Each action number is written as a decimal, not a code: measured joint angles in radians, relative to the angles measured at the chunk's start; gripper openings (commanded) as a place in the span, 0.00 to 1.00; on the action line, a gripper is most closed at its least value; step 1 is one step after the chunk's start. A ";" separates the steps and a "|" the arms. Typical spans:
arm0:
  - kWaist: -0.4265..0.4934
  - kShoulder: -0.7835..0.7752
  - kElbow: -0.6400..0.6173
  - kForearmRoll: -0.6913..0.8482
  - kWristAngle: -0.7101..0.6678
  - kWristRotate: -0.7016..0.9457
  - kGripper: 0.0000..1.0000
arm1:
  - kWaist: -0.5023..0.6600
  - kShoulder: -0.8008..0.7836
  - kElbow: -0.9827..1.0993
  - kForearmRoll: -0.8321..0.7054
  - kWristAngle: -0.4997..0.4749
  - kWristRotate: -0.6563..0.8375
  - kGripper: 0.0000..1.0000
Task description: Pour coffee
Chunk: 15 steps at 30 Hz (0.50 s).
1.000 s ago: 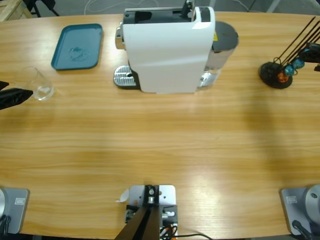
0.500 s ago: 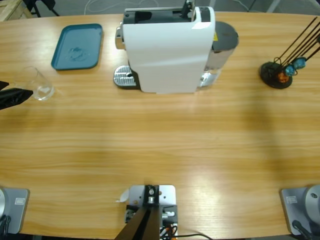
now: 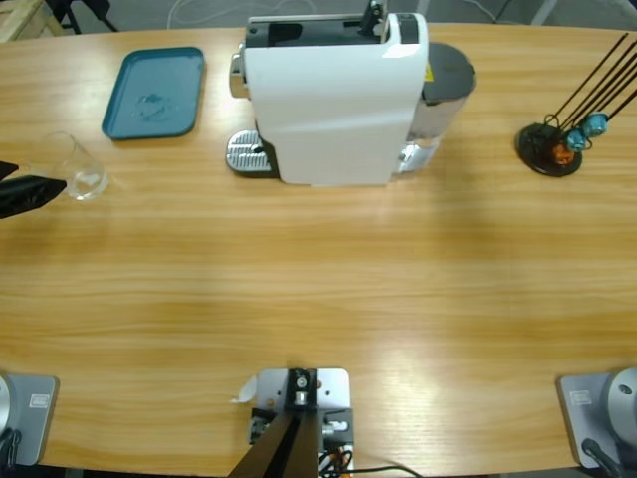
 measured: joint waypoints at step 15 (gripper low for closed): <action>0.000 0.000 0.005 -0.001 0.000 0.000 0.88 | 0.387 0.102 -0.134 0.032 0.320 -0.446 0.00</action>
